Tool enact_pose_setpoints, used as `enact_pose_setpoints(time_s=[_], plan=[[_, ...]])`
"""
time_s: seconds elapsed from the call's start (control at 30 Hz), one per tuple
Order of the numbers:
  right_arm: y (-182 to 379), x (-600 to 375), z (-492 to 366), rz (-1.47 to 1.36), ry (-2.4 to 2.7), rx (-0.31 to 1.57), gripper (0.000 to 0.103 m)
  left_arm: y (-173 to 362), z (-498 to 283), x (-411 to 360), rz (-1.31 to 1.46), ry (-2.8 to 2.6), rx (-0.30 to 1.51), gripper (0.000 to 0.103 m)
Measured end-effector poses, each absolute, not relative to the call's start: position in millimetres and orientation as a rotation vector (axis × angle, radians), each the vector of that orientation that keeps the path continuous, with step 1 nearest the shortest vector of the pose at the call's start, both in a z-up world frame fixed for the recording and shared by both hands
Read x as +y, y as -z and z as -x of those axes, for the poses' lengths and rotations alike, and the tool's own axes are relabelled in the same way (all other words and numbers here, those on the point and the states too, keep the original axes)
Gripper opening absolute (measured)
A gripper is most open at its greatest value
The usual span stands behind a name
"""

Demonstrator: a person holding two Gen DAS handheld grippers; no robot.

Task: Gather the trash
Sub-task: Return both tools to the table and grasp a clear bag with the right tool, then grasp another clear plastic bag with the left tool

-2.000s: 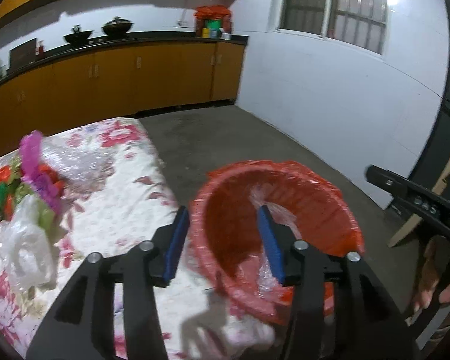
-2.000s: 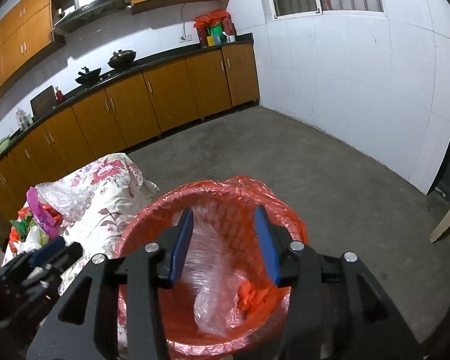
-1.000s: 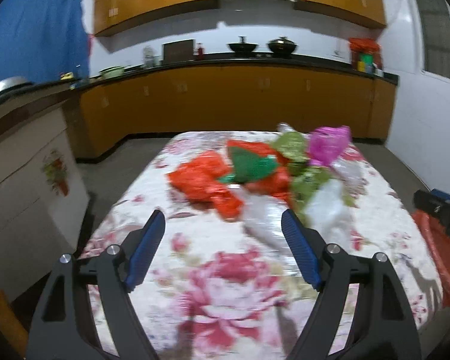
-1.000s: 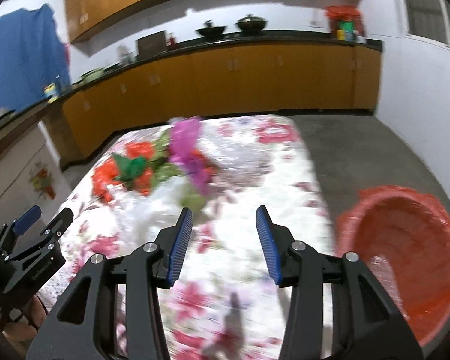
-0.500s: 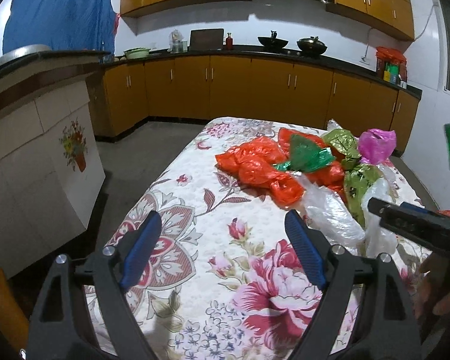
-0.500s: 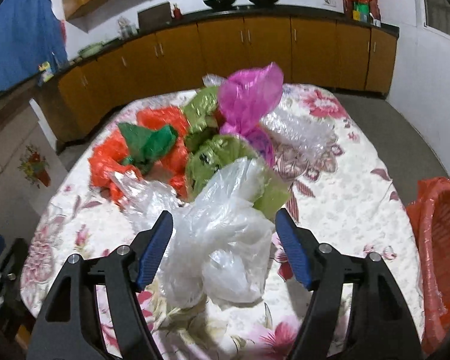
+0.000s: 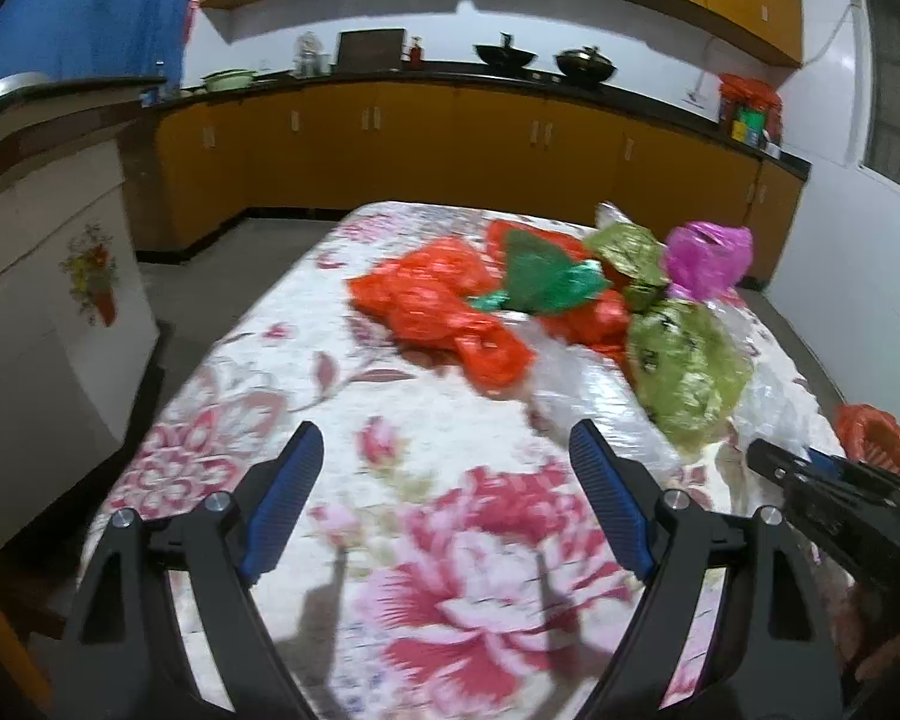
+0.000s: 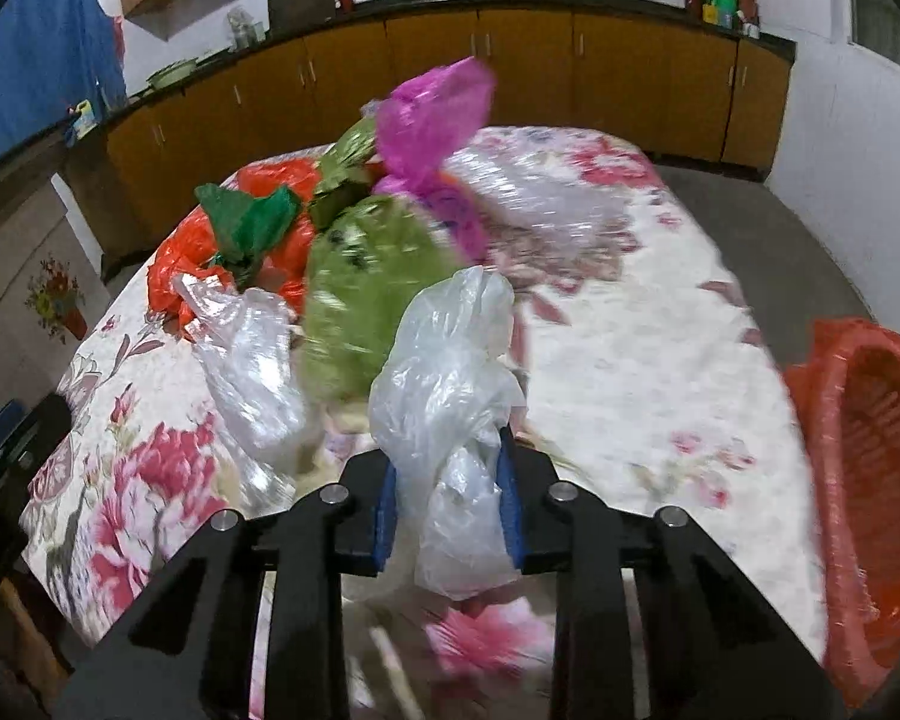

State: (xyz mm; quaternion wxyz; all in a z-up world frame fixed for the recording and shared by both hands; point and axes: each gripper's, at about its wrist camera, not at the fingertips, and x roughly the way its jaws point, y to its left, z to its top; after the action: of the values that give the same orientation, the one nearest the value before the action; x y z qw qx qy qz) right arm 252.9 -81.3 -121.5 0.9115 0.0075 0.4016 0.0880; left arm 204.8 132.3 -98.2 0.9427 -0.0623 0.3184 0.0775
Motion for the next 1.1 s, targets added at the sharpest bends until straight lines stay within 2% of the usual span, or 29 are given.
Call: enact_pose_setpoints(time_s=[0.2,0.4,0.5,0.67,0.77,1.1], plan=[[108.7,-125.6,-241.8,-0.062,-0.115,0.793,0.028,108.0,-240.4,94.1,0.116,-0.071,0.712,0.081],[108.3,-150.9,-238.2,-0.095,-0.086,0.797,0.028,131.8,-274.0,72.5,0.126,-0.044,0.83,0.066],[111.3,-156.1,-236.0,-0.102,-0.082,0.805,0.028,143.0,-283.0,70.3,0.148,-0.039,0.872,0.054],[112.6,-163.1,-231.5,-0.11,-0.077,0.807,0.028,146.5,-284.3,65.6,0.137,-0.014,0.867,0.022],[106.9,-167.0,-224.5,-0.115,-0.072,0.795,0.028,142.9,-277.8,65.9,0.129,-0.004,0.847,0.016],[81.1,-186.8,-204.5,-0.137,-0.048,0.738,0.028,101.0,-243.0,60.3,0.077,0.026,0.724,0.015]])
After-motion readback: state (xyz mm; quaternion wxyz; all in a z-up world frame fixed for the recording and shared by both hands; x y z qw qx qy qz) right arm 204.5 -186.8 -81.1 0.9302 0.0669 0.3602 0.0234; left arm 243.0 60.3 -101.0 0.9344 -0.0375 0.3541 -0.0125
